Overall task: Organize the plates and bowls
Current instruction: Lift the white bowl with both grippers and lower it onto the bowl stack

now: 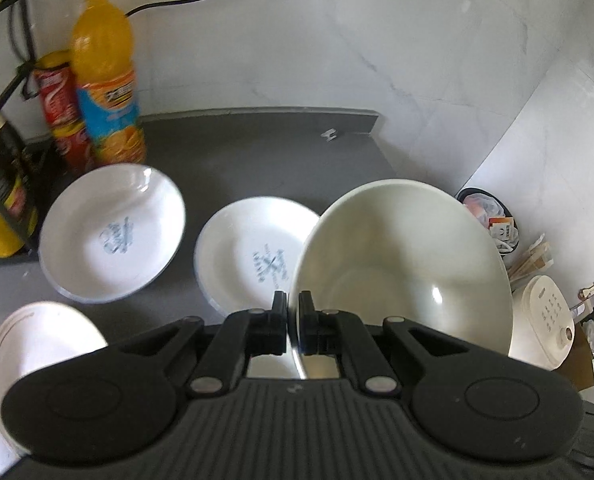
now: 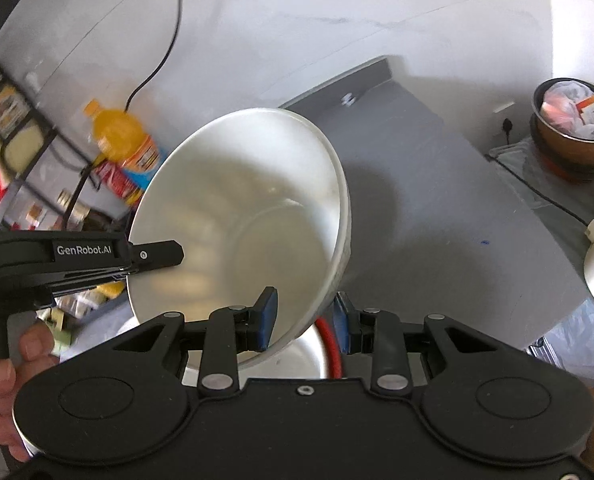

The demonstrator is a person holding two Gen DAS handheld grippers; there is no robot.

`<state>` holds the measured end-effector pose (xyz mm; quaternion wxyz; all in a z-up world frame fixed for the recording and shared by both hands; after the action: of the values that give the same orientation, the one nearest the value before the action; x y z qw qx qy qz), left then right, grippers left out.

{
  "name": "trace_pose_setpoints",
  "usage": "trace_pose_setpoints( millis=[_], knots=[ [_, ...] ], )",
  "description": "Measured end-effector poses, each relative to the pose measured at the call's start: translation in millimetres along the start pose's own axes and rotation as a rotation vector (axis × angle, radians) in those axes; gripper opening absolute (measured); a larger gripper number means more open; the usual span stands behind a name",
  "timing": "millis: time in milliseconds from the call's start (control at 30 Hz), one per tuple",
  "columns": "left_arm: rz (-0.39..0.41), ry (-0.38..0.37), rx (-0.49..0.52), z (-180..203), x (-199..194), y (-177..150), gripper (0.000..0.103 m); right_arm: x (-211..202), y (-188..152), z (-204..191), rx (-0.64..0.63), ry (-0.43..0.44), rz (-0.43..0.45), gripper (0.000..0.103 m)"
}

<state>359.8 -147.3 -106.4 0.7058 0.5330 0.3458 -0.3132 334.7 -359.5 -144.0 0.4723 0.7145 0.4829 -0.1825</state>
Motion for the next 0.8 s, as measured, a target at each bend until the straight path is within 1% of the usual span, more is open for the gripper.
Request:
trace_pose_setpoints(
  millis=[367, 600, 800],
  knots=[
    [-0.046, 0.035, -0.055, -32, -17, -41, 0.004, -2, -33, -24, -0.098, 0.020, -0.069, 0.030],
    [-0.094, 0.058, -0.080, -48, -13, -67, 0.004, 2, -51, -29, -0.124, 0.011, -0.115, 0.030],
    [-0.120, 0.084, -0.081, -55, -8, -82, 0.004, 8, -63, -31, -0.132, 0.004, -0.155, 0.030]
  ],
)
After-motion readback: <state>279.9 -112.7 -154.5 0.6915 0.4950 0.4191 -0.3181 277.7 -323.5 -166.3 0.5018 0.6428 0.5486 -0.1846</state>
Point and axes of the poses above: each gripper's, at about its wrist camera, not at the fingertips, and x roughly the way its jaws point, z to its right, y to its top, the point moved 4 cm from there along x, roughly the way its jaws point
